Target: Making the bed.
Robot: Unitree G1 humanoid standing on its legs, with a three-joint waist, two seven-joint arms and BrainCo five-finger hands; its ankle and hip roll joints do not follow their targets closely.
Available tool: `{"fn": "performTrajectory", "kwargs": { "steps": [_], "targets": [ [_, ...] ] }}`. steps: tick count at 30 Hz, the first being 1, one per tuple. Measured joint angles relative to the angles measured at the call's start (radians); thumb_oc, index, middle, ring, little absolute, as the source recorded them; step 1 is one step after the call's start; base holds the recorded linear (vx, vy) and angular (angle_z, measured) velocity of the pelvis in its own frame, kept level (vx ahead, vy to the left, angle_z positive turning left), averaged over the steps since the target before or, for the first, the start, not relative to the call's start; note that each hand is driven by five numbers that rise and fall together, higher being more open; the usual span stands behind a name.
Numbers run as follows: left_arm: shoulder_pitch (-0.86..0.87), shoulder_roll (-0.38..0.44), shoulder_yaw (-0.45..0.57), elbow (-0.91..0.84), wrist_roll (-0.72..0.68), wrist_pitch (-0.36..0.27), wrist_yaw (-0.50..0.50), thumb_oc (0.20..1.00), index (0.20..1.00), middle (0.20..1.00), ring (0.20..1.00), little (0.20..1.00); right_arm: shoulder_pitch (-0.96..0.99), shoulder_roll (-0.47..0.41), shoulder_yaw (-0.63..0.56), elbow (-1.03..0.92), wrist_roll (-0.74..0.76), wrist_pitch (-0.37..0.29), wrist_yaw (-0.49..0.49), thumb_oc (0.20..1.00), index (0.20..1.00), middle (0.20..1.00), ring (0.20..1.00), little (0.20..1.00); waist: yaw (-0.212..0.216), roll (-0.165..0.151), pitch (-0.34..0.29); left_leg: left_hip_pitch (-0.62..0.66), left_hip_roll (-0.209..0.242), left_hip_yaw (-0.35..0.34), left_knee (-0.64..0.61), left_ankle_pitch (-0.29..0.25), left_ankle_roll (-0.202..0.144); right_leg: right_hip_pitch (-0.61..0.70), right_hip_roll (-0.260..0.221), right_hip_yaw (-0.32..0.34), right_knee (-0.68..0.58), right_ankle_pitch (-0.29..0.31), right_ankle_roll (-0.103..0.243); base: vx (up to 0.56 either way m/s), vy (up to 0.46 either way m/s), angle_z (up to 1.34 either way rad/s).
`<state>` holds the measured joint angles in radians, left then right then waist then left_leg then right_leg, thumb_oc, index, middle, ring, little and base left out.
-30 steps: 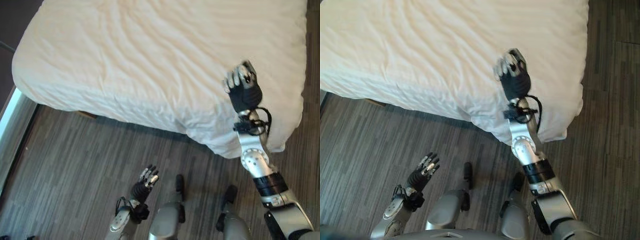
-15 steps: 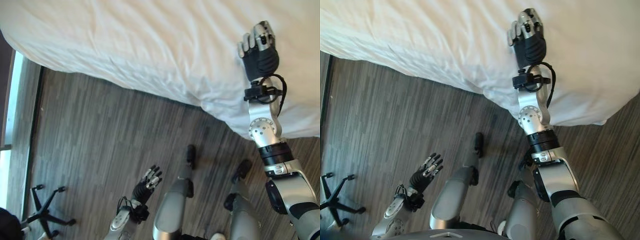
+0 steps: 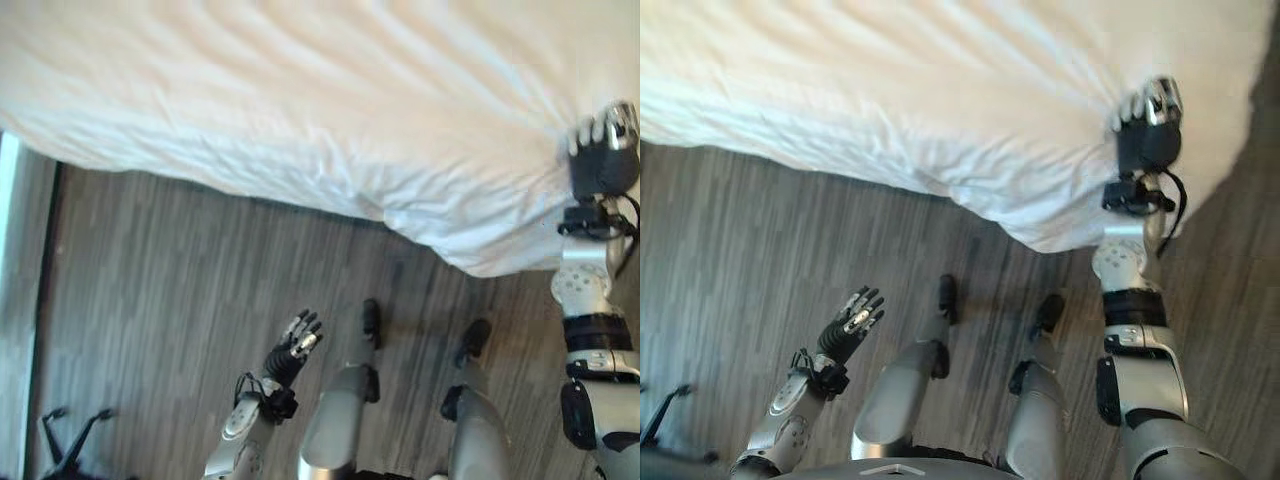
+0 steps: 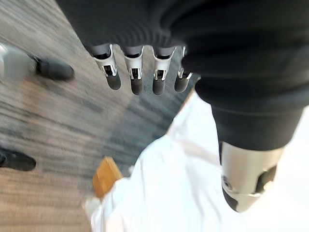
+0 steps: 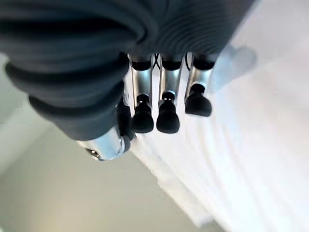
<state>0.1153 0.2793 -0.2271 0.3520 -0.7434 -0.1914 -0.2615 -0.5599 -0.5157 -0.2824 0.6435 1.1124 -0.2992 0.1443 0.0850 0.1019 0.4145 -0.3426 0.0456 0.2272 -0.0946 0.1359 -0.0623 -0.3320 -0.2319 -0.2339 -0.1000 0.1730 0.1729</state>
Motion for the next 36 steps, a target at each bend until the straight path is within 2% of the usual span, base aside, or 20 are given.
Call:
{"fn": "performTrajectory", "kwargs": {
  "steps": [3, 4, 5, 6, 7, 11, 13, 14, 15, 17, 19, 21, 22, 24, 26, 28, 29, 31, 32, 36],
  "targets": [
    [0.008, 0.0, 0.0, 0.006, 0.0, 0.005, 0.002, 1.0, 1.0, 1.0, 1.0, 1.0, 0.143, -0.076, -0.073, 0.148, 0.003, 0.057, -0.03, 0.2, 0.2, 0.2, 0.2, 0.2, -0.051, 0.001, -0.005, 0.05, -0.016, 0.019, 0.0, -0.013, 0.012, 0.033, -0.01, 0.026, 0.0, 0.01, 0.008, 0.13, 0.048, -0.19],
    [0.01, 0.0, -0.001, 0.009, 0.0, 0.008, 0.002, 1.0, 1.0, 1.0, 1.0, 1.0, 0.196, -0.105, -0.077, 0.175, -0.005, 0.08, -0.031, 0.238, 0.238, 0.238, 0.238, 0.238, -0.075, 0.01, -0.011, 0.072, -0.02, 0.023, -0.002, -0.018, 0.015, 0.054, -0.013, 0.028, 0.0, 0.009, 0.012, 0.1, 0.024, -0.12],
    [0.011, 0.0, 0.0, 0.008, 0.0, 0.008, 0.002, 1.0, 1.0, 1.0, 1.0, 1.0, 0.226, -0.114, -0.081, 0.179, -0.009, 0.089, -0.031, 0.435, 0.435, 0.435, 0.435, 0.435, -0.089, 0.012, -0.012, 0.086, -0.021, 0.026, -0.005, -0.018, 0.018, 0.067, -0.014, 0.031, 0.0, 0.007, 0.014, 0.1, 0.025, -0.18],
    [0.0, 0.0, -0.003, 0.007, 0.0, 0.011, 0.002, 1.0, 1.0, 1.0, 1.0, 1.0, 0.285, -0.14, -0.08, 0.18, -0.026, 0.1, -0.03, 1.0, 1.0, 1.0, 1.0, 1.0, -0.117, 0.014, -0.021, 0.12, -0.02, 0.036, -0.005, -0.037, 0.015, 0.092, -0.014, 0.046, 0.0, 0.003, 0.02, 0.09, 0.024, -0.18],
    [-0.008, 0.0, -0.006, 0.006, 0.0, 0.016, 0.002, 1.0, 1.0, 1.0, 1.0, 1.0, 0.309, -0.154, -0.076, 0.181, -0.045, 0.11, -0.029, 1.0, 1.0, 1.0, 1.0, 1.0, -0.125, 0.016, -0.027, 0.133, -0.02, 0.037, -0.005, -0.04, 0.014, 0.103, -0.013, 0.047, 0.0, 0.001, 0.021, 0.05, 0.009, -0.18],
    [-0.011, 0.0, -0.026, -0.08, 0.004, 0.019, 0.005, 1.0, 1.0, 1.0, 1.0, 1.0, 0.47, -0.186, 0.028, 0.068, -0.254, 0.12, -0.041, 1.0, 1.0, 1.0, 1.0, 1.0, -0.16, 0.017, -0.121, 0.192, -0.01, 0.045, -0.006, -0.05, 0.021, 0.16, -0.004, 0.052, 0.0, -0.013, 0.021, 0.1, 0.015, -0.08],
    [-0.011, 0.001, -0.044, -0.16, 0.051, 0.017, 0.022, 1.0, 1.0, 1.0, 1.0, 1.0, 0.611, -0.137, 0.035, -0.185, -0.438, 0.12, -0.089, 1.0, 1.0, 1.0, 1.0, 1.0, -0.165, 0.018, -0.133, 0.23, -0.004, 0.042, -0.005, -0.054, 0.018, 0.196, 0.004, 0.048, 0.0, -0.021, 0.02, 0.14, 0.023, -0.02],
    [-0.02, 0.002, -0.046, -0.178, 0.079, 0.002, 0.026, 1.0, 1.0, 1.0, 1.0, 1.0, 0.67, -0.096, 0.091, -0.286, -0.552, 0.114, -0.094, 1.0, 1.0, 1.0, 1.0, 1.0, -0.173, 0.011, -0.153, 0.251, 0.0, 0.046, -0.005, -0.064, 0.015, 0.212, 0.008, 0.052, 0.0, -0.028, 0.019, 0.13, 0.013, -0.05],
    [-0.021, 0.005, -0.051, -0.179, 0.105, 0.002, 0.043, 1.0, 1.0, 1.0, 1.0, 1.0, 0.674, -0.077, 0.107, -0.319, -0.626, 0.117, -0.112, 1.0, 1.0, 1.0, 1.0, 1.0, -0.172, 0.007, -0.156, 0.265, 0.003, 0.046, -0.005, -0.065, 0.016, 0.227, 0.011, 0.053, 0.0, -0.033, 0.016, 0.11, -0.007, -0.08],
    [-0.05, 0.029, -0.072, -0.188, 0.183, -0.003, 0.08, 1.0, 1.0, 1.0, 1.0, 1.0, 0.686, 0.033, 0.172, -0.332, -0.742, 0.123, -0.128, 1.0, 1.0, 1.0, 1.0, 1.0, -0.181, -0.015, -0.198, 0.286, 0.009, 0.061, -0.005, -0.075, 0.002, 0.233, 0.019, 0.06, 0.0, -0.046, 0.016, 0.07, -0.007, -0.16],
    [-0.052, 0.073, -0.087, -0.224, 0.238, -0.004, 0.104, 1.0, 1.0, 1.0, 1.0, 1.0, 0.705, 0.117, 0.225, -0.382, -0.765, 0.13, -0.138, 1.0, 1.0, 1.0, 1.0, 1.0, -0.193, -0.035, -0.212, 0.307, 0.016, 0.078, -0.005, -0.081, -0.002, 0.245, 0.024, 0.078, 0.001, -0.046, 0.015, 0.03, -0.011, -0.37],
    [-0.063, 0.083, -0.091, -0.237, 0.304, -0.005, 0.147, 1.0, 1.0, 1.0, 1.0, 1.0, 0.742, 0.144, 0.32, -0.415, -0.843, 0.145, -0.134, 1.0, 1.0, 1.0, 1.0, 1.0, -0.196, -0.06, -0.216, 0.351, 0.025, 0.126, -0.006, -0.092, -0.004, 0.245, 0.018, 0.086, 0.028, -0.054, 0.012, -0.06, -0.031, -0.62],
    [-0.073, 0.085, -0.099, -0.24, 0.331, -0.006, 0.166, 1.0, 1.0, 1.0, 1.0, 1.0, 0.747, 0.146, 0.339, -0.411, -0.864, 0.152, -0.135, 1.0, 1.0, 1.0, 1.0, 1.0, -0.194, -0.066, -0.214, 0.371, 0.036, 0.173, -0.005, -0.089, 0.004, 0.243, 0.005, 0.027, 0.04, -0.076, 0.007, -0.03, -0.057, -0.95],
    [-0.093, 0.095, -0.124, -0.244, 0.376, -0.013, 0.191, 1.0, 1.0, 1.0, 1.0, 1.0, 0.756, 0.182, 0.357, -0.415, -0.877, 0.158, -0.135, 1.0, 1.0, 1.0, 1.0, 1.0, -0.166, -0.077, -0.222, 0.404, 0.077, 0.244, -0.005, -0.102, 0.008, 0.228, -0.034, -0.171, 0.135, -0.098, -0.015, 0.03, -0.071, -1.03],
    [-0.112, 0.117, -0.15, -0.233, 0.415, -0.018, 0.209, 1.0, 1.0, 1.0, 1.0, 1.0, 0.767, 0.195, 0.38, -0.435, -0.876, 0.158, -0.126, 1.0, 1.0, 1.0, 1.0, 1.0, -0.157, -0.113, -0.242, 0.44, 0.094, 0.289, -0.001, -0.11, -0.012, 0.231, -0.064, -0.268, 0.218, -0.095, -0.032, 0.11, -0.083, -0.77],
    [-0.119, 0.117, -0.16, -0.232, 0.446, -0.019, 0.22, 1.0, 1.0, 1.0, 1.0, 1.0, 0.753, 0.195, 0.384, -0.447, -0.873, 0.158, -0.126, 1.0, 1.0, 1.0, 1.0, 1.0, -0.177, -0.105, -0.247, 0.477, 0.123, 0.323, 0.0, -0.108, -0.043, 0.231, -0.025, -0.274, 0.233, -0.103, -0.046, 0.08, -0.226, -0.69],
    [-0.128, 0.117, -0.16, -0.232, 0.453, -0.02, 0.224, 1.0, 1.0, 1.0, 1.0, 1.0, 0.743, 0.19, 0.387, -0.453, -0.872, 0.157, -0.128, 1.0, 1.0, 1.0, 1.0, 1.0, -0.177, -0.101, -0.249, 0.491, 0.138, 0.355, 0.0, -0.111, -0.048, 0.221, -0.015, -0.275, 0.235, -0.125, -0.059, 0.03, -0.218, -0.88],
    [-0.151, 0.116, -0.16, -0.23, 0.453, -0.021, 0.241, 1.0, 1.0, 1.0, 1.0, 1.0, 0.728, 0.172, 0.402, -0.463, -0.872, 0.156, -0.135, 1.0, 1.0, 1.0, 1.0, 1.0, -0.158, -0.089, -0.259, 0.51, 0.154, 0.41, 0.001, -0.112, -0.061, 0.21, -0.015, -0.316, 0.242, -0.125, -0.081, 0.05, -0.191, -0.9],
    [-0.167, 0.111, -0.159, -0.228, 0.453, -0.023, 0.256, 1.0, 1.0, 1.0, 1.0, 1.0, 0.731, 0.167, 0.406, -0.477, -0.872, 0.156, -0.136, 1.0, 1.0, 1.0, 1.0, 1.0, -0.173, -0.081, -0.261, 0.509, 0.175, 0.423, 0.02, -0.113, -0.077, 0.196, 0.0, -0.314, 0.257, -0.137, -0.094, 0.11, -0.236, -0.59],
    [-0.187, 0.104, -0.159, -0.208, 0.453, -0.033, 0.279, 1.0, 1.0, 1.0, 1.0, 1.0, 0.745, 0.151, 0.411, -0.522, -0.87, 0.153, -0.128, 1.0, 1.0, 1.0, 1.0, 1.0, -0.161, -0.063, -0.27, 0.536, 0.218, 0.438, 0.091, -0.118, -0.078, 0.181, 0.052, -0.244, 0.254, -0.154, -0.116, 0.09, -0.24, -0.76]
  ]
}}
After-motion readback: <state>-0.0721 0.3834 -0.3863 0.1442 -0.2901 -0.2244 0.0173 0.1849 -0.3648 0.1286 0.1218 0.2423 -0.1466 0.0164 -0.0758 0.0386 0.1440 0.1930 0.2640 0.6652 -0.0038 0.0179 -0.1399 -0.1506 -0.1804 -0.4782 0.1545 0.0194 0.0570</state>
